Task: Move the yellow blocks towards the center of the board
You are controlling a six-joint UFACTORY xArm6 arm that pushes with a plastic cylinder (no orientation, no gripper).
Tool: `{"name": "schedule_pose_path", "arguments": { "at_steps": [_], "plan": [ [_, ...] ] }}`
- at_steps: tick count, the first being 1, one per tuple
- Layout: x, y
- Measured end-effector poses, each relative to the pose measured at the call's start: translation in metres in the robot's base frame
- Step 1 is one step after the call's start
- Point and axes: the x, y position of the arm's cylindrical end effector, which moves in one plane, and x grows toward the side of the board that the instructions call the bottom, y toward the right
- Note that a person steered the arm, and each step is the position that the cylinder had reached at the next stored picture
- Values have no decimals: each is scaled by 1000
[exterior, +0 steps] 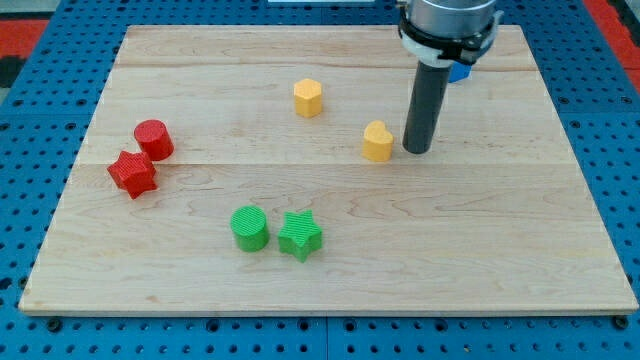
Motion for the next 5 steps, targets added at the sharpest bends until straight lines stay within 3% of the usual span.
{"name": "schedule_pose_path", "arguments": {
  "at_steps": [2,4,5],
  "plan": [
    [-9,-112],
    [-30,-123],
    [-13,-146]
  ]
}}
